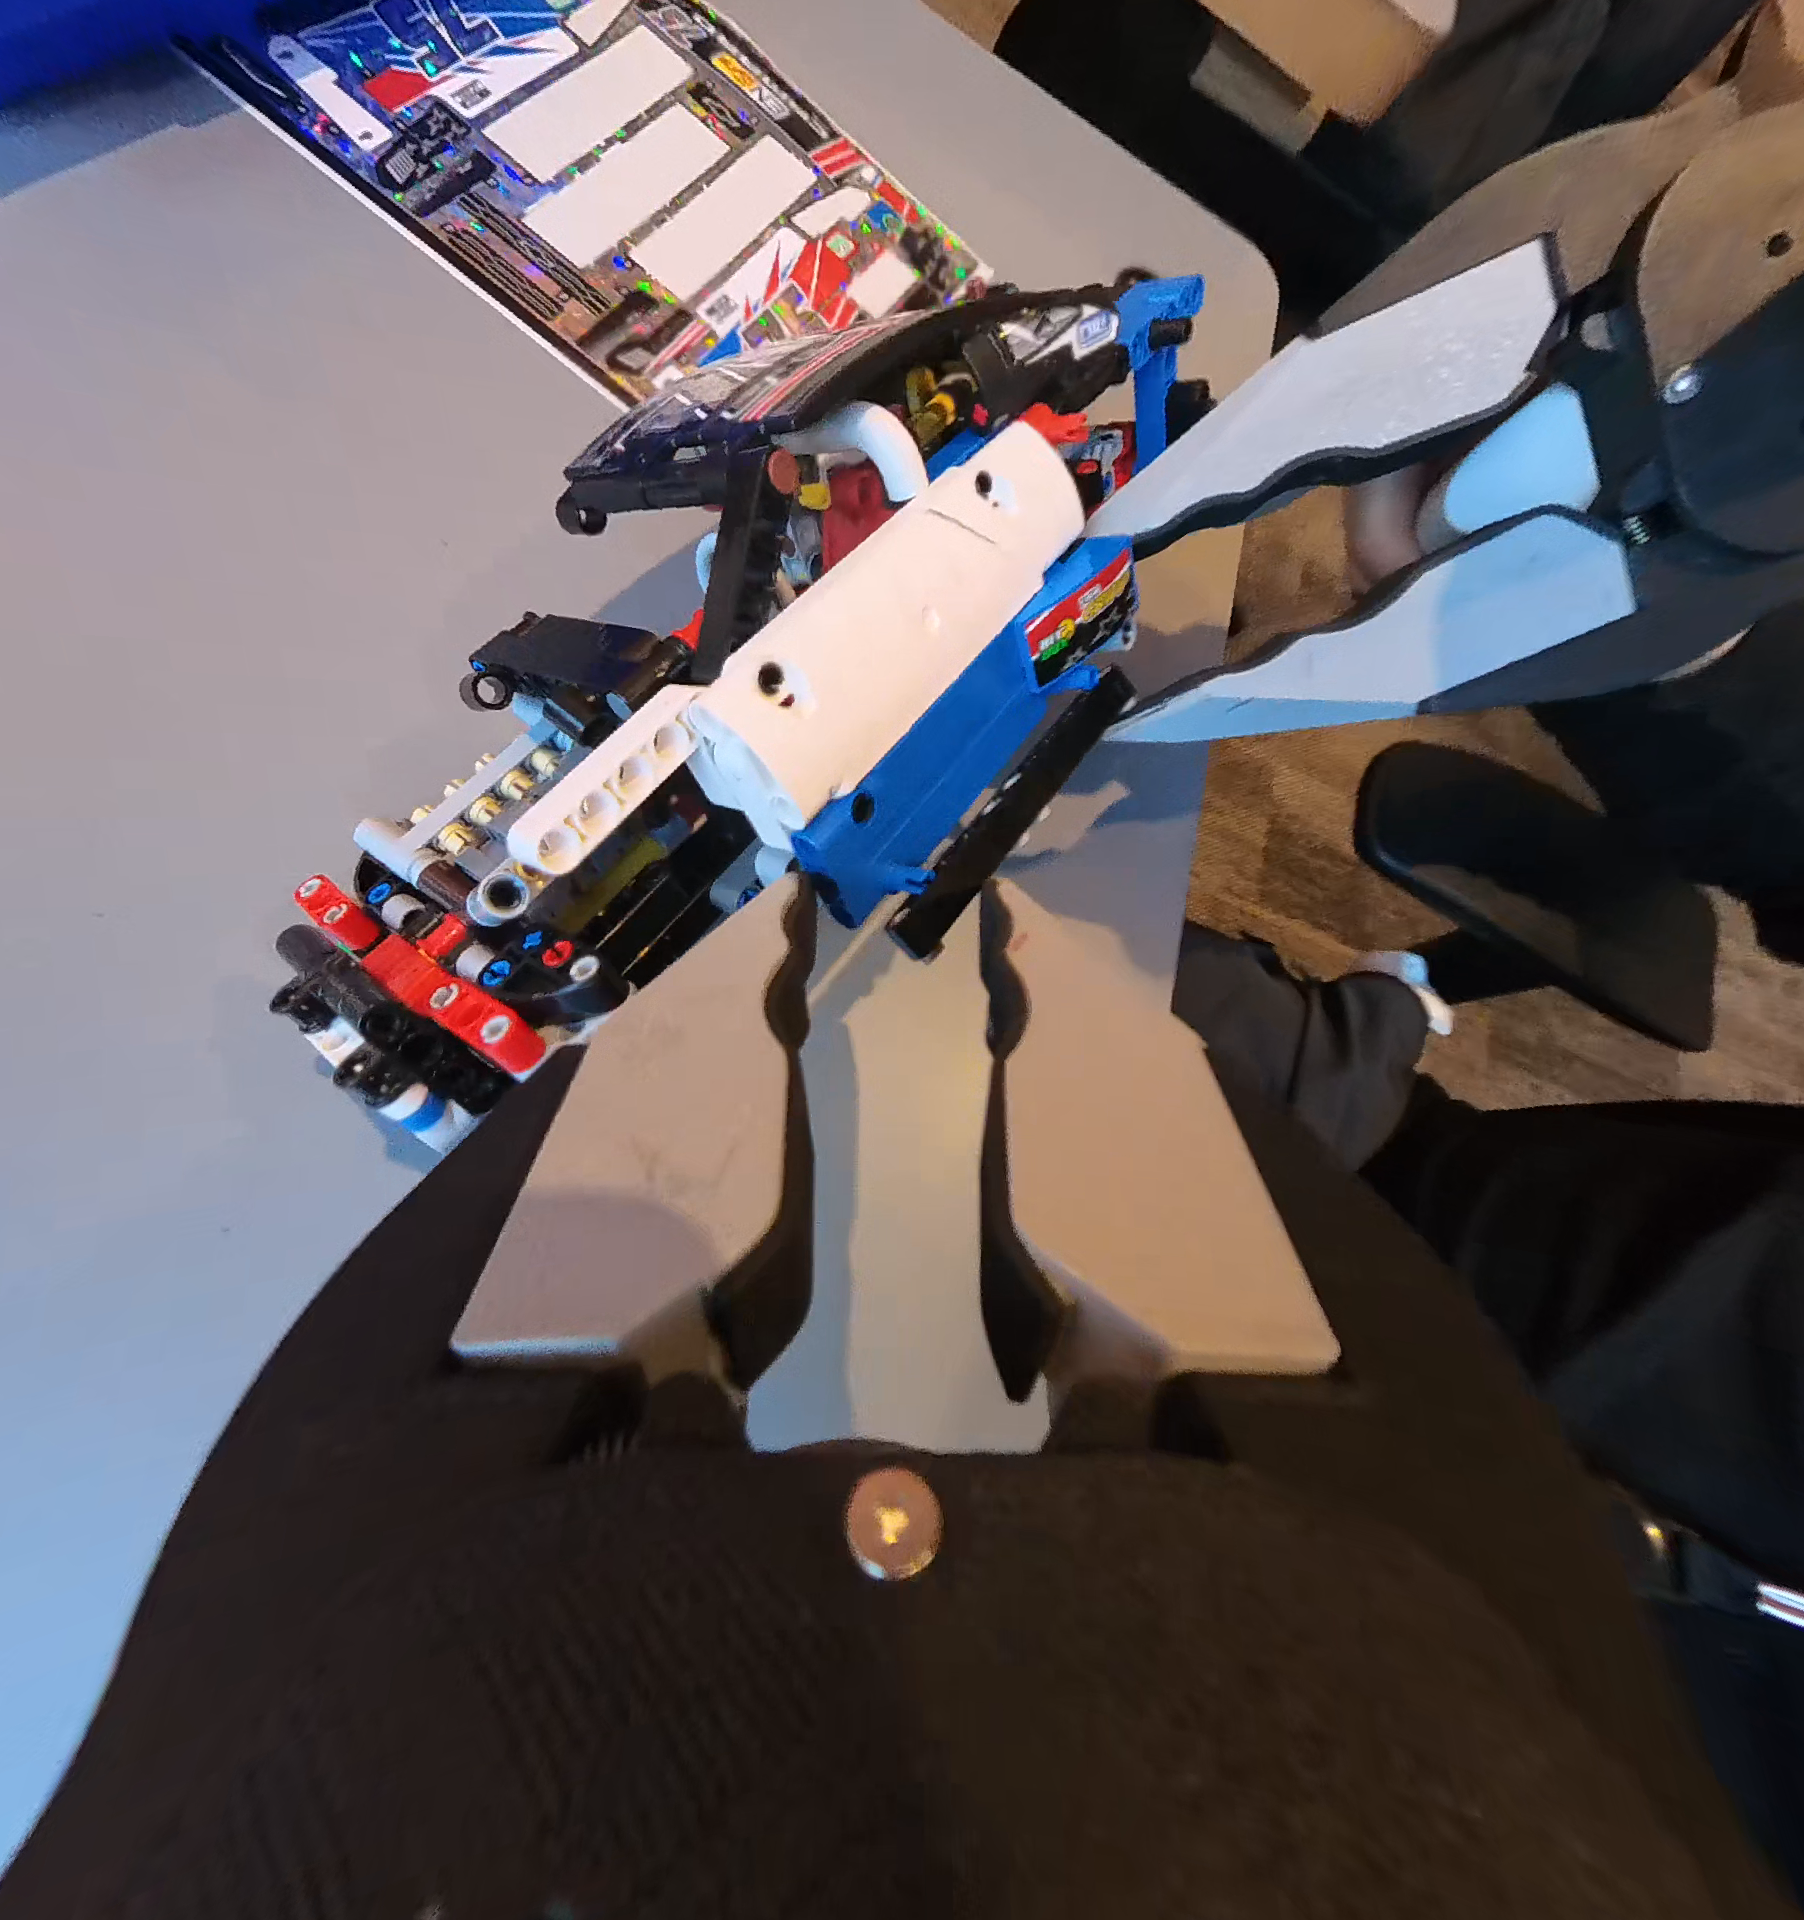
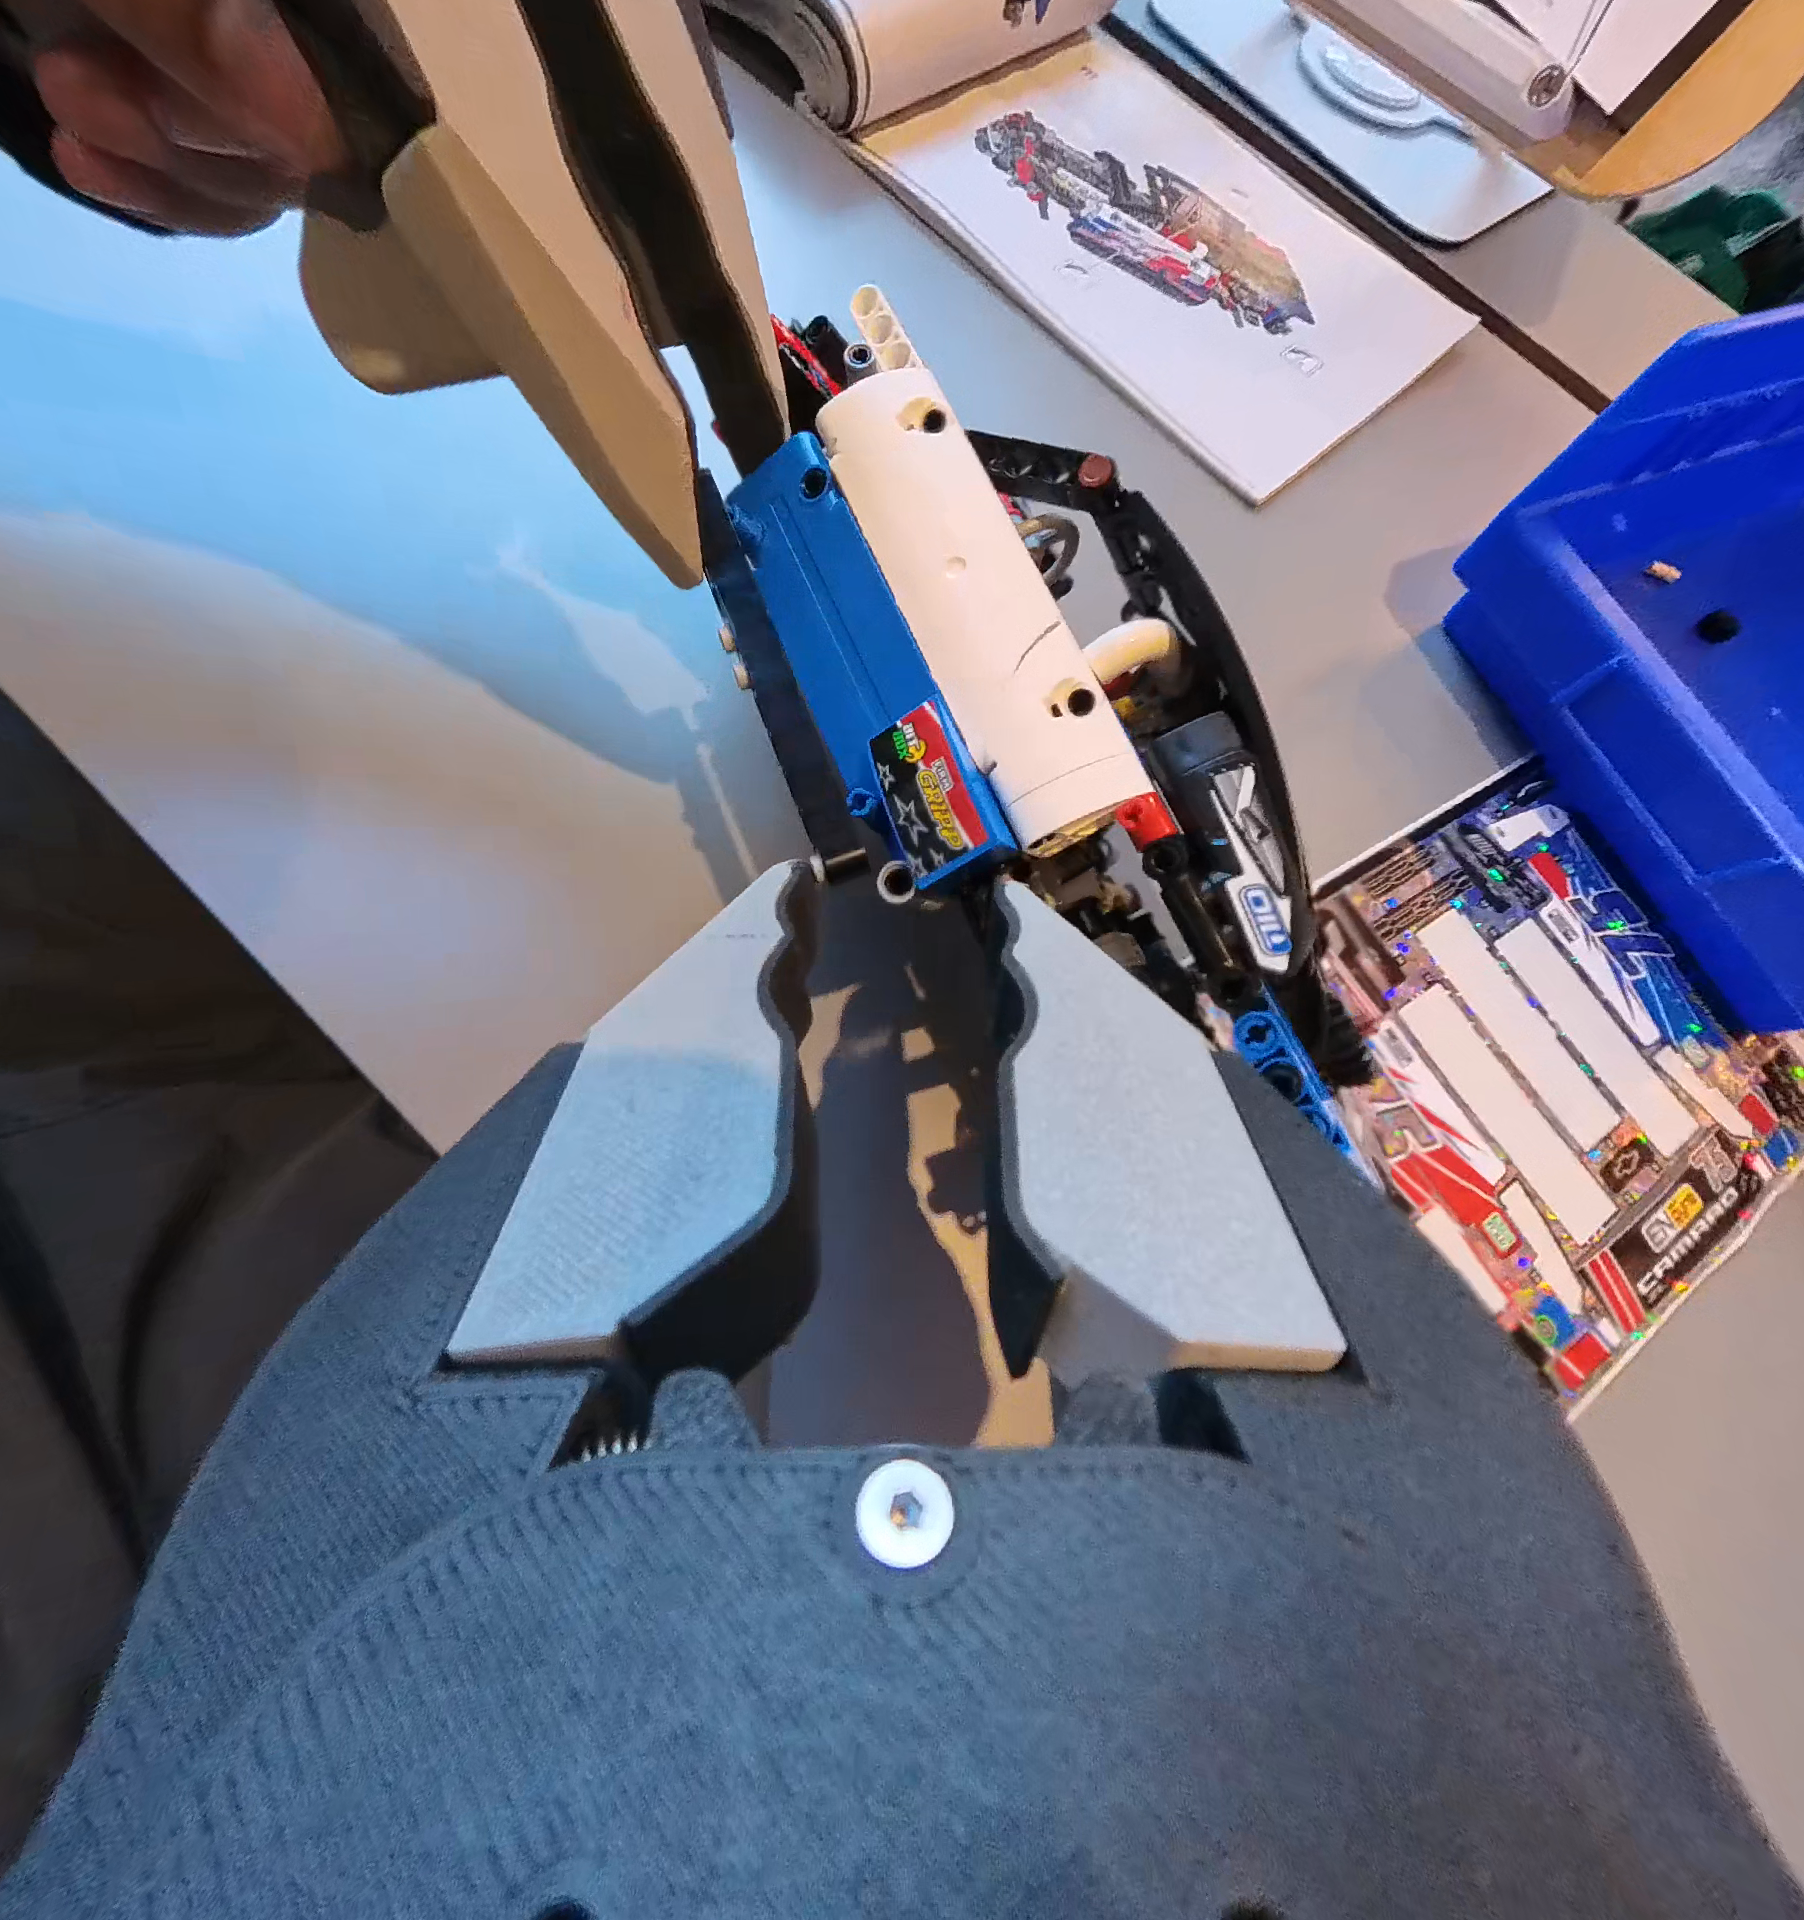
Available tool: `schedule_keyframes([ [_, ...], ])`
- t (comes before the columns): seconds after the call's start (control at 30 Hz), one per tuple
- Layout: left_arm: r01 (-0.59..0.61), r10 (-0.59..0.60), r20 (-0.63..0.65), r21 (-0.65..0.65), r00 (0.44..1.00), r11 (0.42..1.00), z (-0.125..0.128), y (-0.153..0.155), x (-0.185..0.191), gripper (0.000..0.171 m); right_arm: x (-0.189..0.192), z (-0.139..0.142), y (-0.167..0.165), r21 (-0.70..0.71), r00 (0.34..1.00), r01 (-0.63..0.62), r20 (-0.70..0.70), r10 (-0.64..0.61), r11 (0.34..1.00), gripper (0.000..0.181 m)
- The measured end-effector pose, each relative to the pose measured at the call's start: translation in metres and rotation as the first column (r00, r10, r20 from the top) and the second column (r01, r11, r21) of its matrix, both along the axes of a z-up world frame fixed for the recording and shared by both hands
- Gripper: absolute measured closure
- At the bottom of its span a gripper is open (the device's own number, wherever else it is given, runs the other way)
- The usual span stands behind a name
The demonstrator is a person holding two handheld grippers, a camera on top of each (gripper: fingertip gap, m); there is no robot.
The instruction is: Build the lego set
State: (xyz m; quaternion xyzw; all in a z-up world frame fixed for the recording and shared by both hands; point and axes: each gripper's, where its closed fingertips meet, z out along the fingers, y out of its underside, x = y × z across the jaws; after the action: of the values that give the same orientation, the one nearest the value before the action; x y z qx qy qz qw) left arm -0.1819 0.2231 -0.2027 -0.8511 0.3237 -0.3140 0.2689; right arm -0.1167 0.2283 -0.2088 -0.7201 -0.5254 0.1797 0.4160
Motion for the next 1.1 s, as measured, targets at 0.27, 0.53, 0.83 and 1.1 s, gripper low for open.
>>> schedule_keyframes([
  [0.27, -0.046, 0.059, 0.112, -0.114, 0.992, 0.992, 0.015, 0.014, -0.001, 0.143, -0.002, 0.013, 0.016, -0.078, 0.999, -0.023, -0.029, 0.021, 0.997, 0.151],
  [0.53, -0.057, 0.079, 0.17, -0.133, 0.982, 0.99, 0.03, 0.003, -0.002, 0.144, -0.004, 0.025, 0.012, -0.094, 0.998, -0.053, -0.051, 0.048, 0.994, 0.154],
  [0.83, -0.093, 0.126, 0.213, -0.156, 0.969, 0.983, 0.016, 0.001, -0.005, 0.143, -0.008, 0.012, 0.008, -0.07, 0.998, -0.049, -0.035, 0.047, 0.996, 0.15],
  [1.1, -0.132, 0.145, 0.159, -0.092, 0.977, 0.987, -0.027, -0.016, -0.001, 0.146, -0.005, -0.03, -0.003, -0.005, 0.999, -0.035, -0.005, 0.035, 0.999, 0.152],
])
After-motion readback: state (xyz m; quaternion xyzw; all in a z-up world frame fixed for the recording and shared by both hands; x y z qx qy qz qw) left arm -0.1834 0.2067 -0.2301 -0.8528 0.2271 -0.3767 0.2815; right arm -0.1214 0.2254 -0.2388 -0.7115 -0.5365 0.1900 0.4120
